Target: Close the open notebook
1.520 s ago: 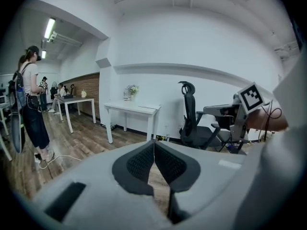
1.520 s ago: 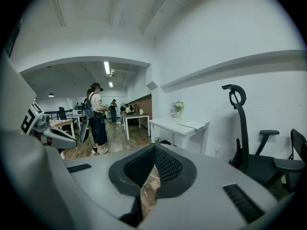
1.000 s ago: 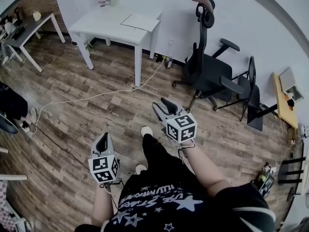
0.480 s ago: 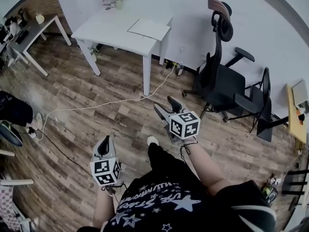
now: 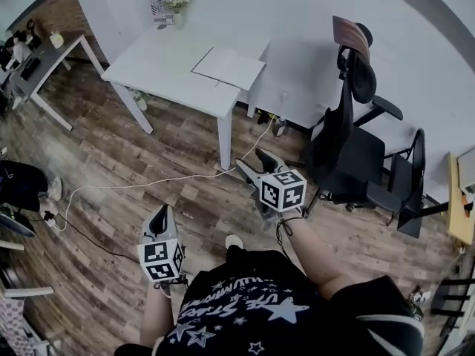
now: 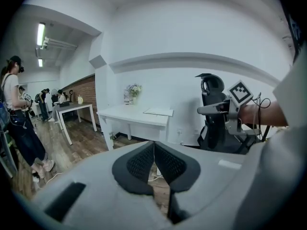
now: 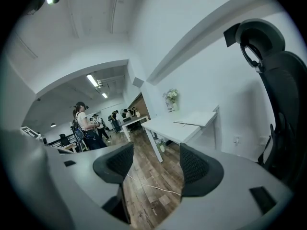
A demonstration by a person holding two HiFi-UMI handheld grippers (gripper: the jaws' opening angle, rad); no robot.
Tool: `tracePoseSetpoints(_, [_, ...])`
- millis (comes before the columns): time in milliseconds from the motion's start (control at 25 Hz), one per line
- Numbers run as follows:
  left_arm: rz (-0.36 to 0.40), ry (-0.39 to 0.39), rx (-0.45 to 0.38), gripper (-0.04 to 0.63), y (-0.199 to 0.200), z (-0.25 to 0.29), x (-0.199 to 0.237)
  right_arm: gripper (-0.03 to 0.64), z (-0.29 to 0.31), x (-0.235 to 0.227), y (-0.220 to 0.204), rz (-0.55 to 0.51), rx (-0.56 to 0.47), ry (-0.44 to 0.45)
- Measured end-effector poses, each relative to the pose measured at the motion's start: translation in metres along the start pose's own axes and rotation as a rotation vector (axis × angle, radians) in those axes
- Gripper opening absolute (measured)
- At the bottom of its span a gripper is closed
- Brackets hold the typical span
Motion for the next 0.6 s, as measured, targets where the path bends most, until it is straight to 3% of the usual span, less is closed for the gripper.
tracePoseSetpoints(320, [-0.005, 0.005, -0.017, 0.021, 0.042, 0.058, -0.005, 0.287, 0.037, -0.049, 0.029, 0.062, 0.016, 0.002])
tracePoseSetpoints(600, [-0.007, -0.007, 0.001, 0.020, 0.052, 0.097, 0.013, 0.286, 0.063, -0.070, 0.034, 0.121, 0.018, -0.023])
Point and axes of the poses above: the fingertips, and each gripper's own axes: z forward along the fingers, x to its left, y out of its top, the point moved 8 cm from there along -z, backward along the fingers, and after that the axes turned 4 degrees about z, right-handed, at the moved point
